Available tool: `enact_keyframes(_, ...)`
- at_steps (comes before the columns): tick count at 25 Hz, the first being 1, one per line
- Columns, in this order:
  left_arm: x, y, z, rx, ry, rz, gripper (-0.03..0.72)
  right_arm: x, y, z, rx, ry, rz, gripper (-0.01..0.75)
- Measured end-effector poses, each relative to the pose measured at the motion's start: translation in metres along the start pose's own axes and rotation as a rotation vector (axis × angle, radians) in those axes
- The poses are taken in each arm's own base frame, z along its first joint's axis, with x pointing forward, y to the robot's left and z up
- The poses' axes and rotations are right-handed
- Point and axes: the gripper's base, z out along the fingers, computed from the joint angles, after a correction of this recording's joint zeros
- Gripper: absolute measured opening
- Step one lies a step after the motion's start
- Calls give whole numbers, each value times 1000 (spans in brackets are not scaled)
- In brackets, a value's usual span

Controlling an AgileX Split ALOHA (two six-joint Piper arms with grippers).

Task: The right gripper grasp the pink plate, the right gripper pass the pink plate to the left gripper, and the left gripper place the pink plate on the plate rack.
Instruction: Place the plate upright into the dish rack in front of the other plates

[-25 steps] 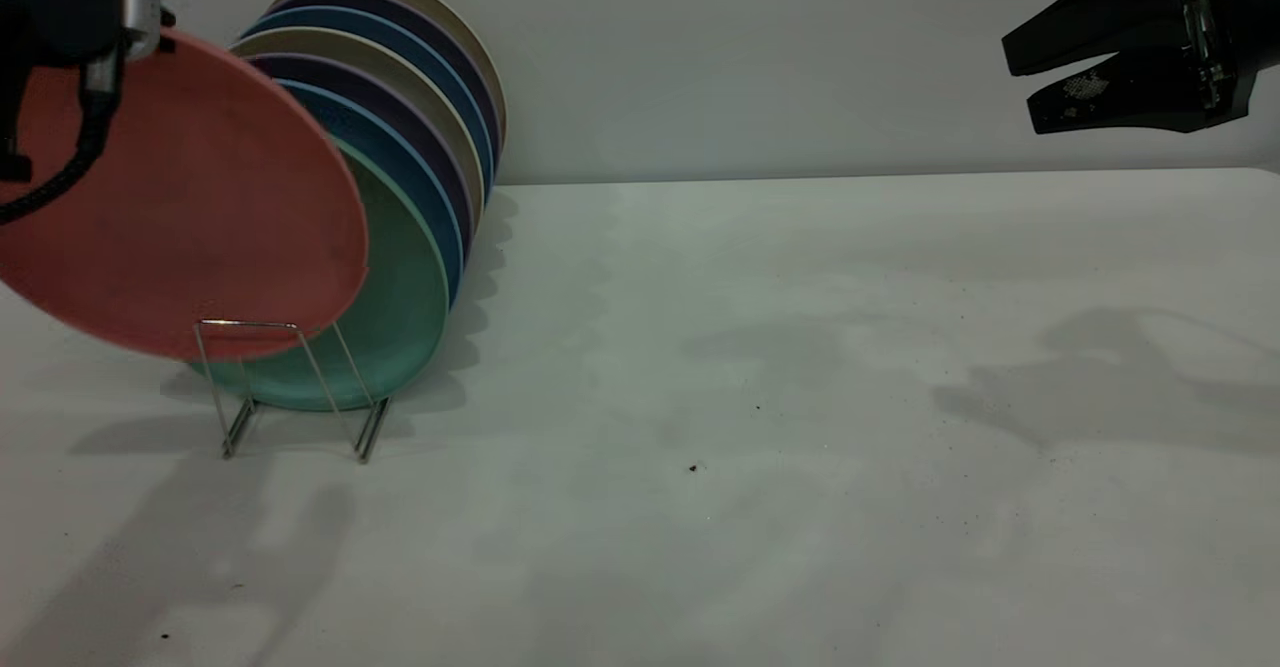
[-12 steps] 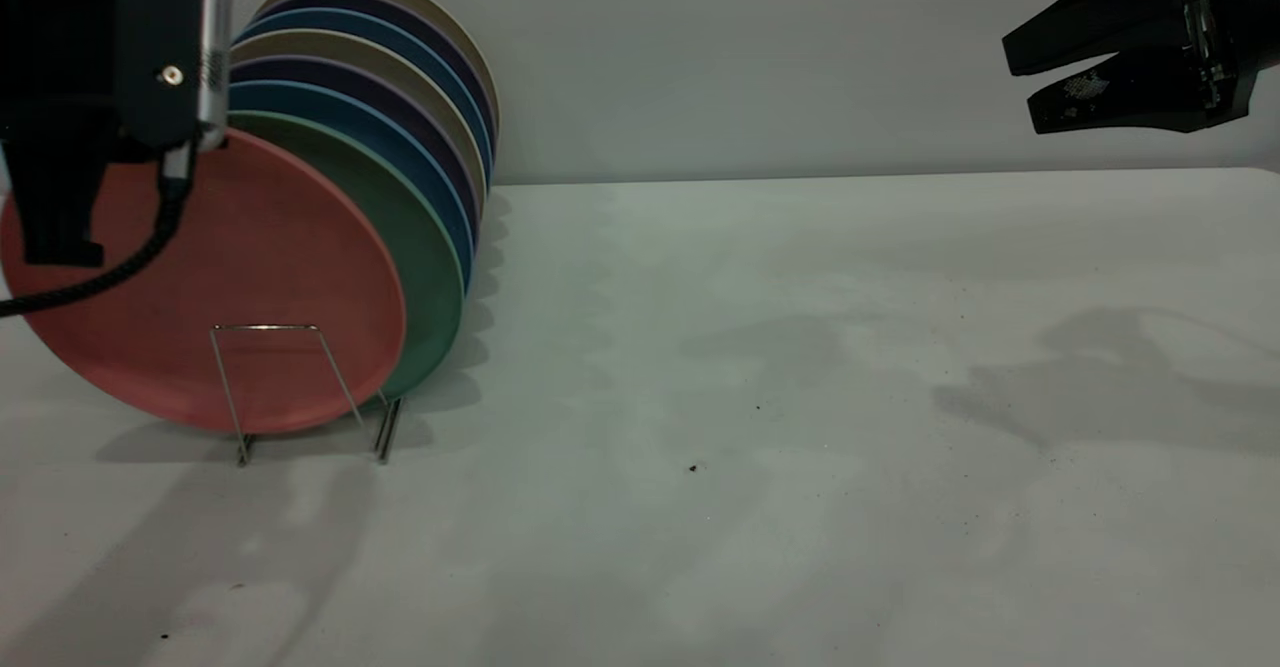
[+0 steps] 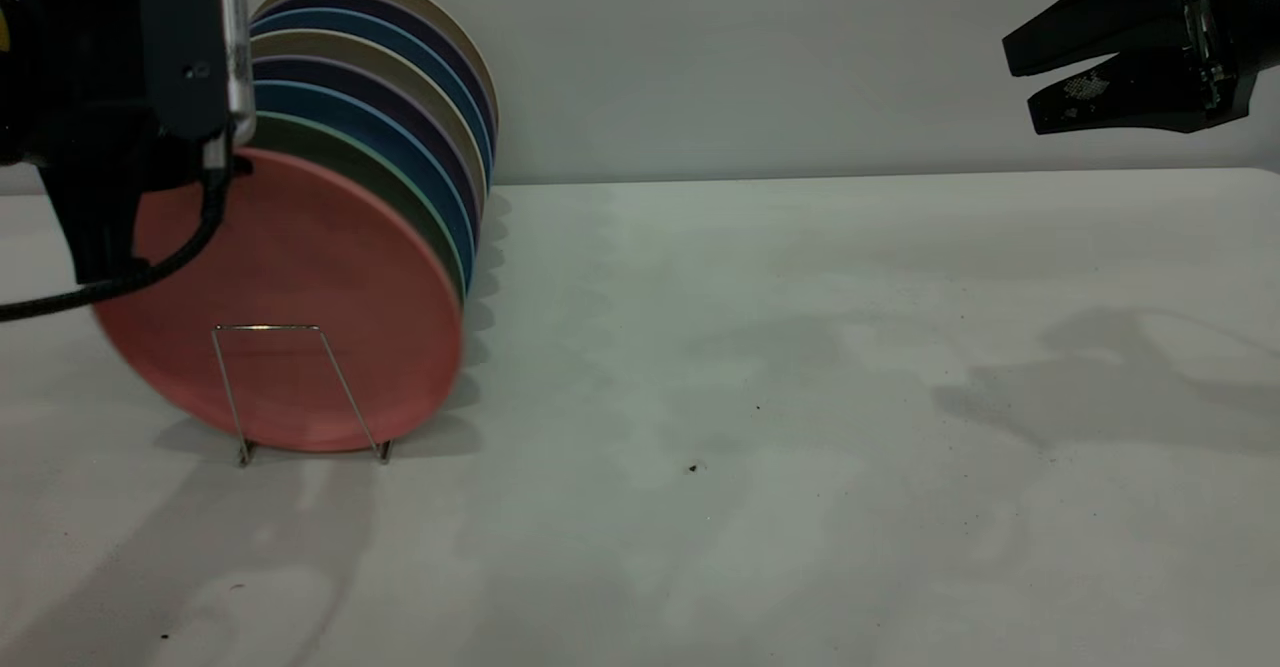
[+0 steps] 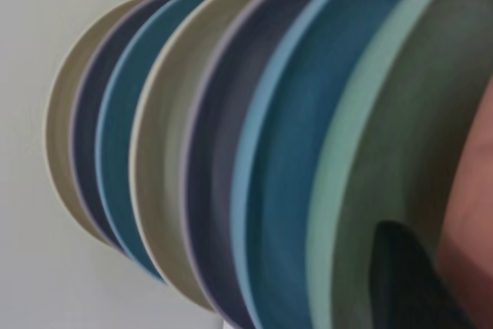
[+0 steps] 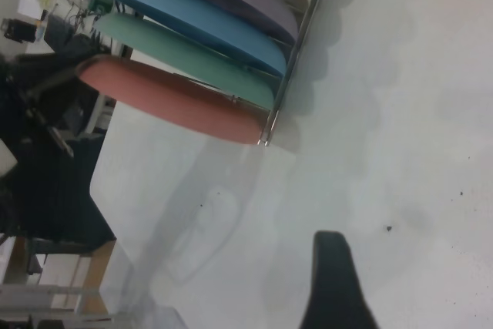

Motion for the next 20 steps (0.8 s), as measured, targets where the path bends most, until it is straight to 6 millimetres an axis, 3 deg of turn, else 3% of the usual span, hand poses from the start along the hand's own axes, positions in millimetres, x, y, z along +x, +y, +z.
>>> enact_keyframes(4,-1,1,0,-16,-10,-32,376,0,0,0,0,0,0,531)
enact_keyframes(7,-1,2,0,-18,-12,-35,437,0,0,0,0,1,0,531)
enact_keyframes(13,-2,5,-4,-33,-15,-34,453,0,0,0,0,1,0,531)
enact_keyframes(20,0,13,-29,1,55,-157,454,-1,0,0,-3,-8,4,531)
